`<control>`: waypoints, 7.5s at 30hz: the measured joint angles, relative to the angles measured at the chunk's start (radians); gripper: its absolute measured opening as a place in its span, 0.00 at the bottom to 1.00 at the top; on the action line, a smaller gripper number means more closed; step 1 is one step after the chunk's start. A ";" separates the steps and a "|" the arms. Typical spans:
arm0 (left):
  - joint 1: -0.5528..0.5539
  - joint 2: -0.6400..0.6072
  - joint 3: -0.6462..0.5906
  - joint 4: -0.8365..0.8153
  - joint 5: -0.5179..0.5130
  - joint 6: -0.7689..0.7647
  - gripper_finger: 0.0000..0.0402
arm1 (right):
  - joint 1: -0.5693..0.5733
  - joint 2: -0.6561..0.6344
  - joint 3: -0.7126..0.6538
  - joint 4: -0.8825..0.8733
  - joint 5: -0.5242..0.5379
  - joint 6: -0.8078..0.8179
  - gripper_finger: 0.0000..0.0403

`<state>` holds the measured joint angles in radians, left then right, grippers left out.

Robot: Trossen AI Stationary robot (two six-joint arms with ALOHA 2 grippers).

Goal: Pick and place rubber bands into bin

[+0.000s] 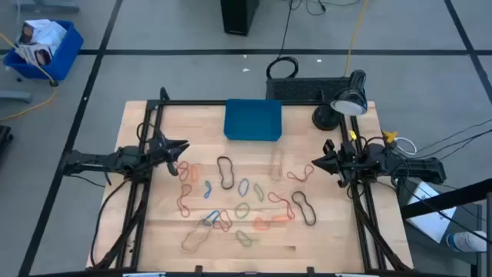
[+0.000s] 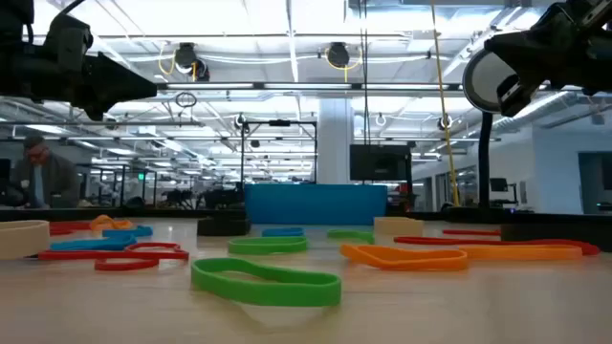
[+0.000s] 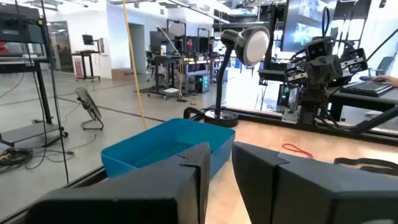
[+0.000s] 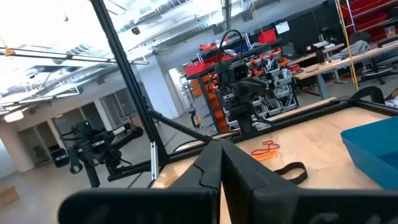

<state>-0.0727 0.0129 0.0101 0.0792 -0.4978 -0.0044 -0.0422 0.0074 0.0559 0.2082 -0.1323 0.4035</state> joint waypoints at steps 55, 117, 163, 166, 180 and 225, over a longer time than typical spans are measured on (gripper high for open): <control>0.000 0.000 0.000 0.000 0.000 0.000 0.18 | 0.000 0.000 0.000 0.000 0.000 0.000 0.00; 0.000 0.000 0.000 0.000 0.000 0.000 0.18 | 0.120 0.563 0.046 0.445 0.175 -0.620 0.09; -0.001 0.000 0.000 -0.028 0.470 -0.200 0.02 | 0.157 1.510 0.499 0.053 0.313 -0.390 0.34; -0.001 0.000 0.000 -0.024 0.469 -0.192 0.04 | 0.148 1.532 0.499 0.049 0.292 -0.387 0.31; -0.001 0.000 0.000 -0.017 0.437 -0.189 0.06 | 0.104 1.651 0.502 0.113 0.235 -0.423 0.06; -0.001 0.000 0.000 0.034 0.435 -0.208 0.06 | -0.512 1.837 0.822 0.431 -0.051 -0.470 0.01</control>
<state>-0.0734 0.0133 0.0097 0.1135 -0.0624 -0.2127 -0.5541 1.8444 0.8780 0.6389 -0.1837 -0.0665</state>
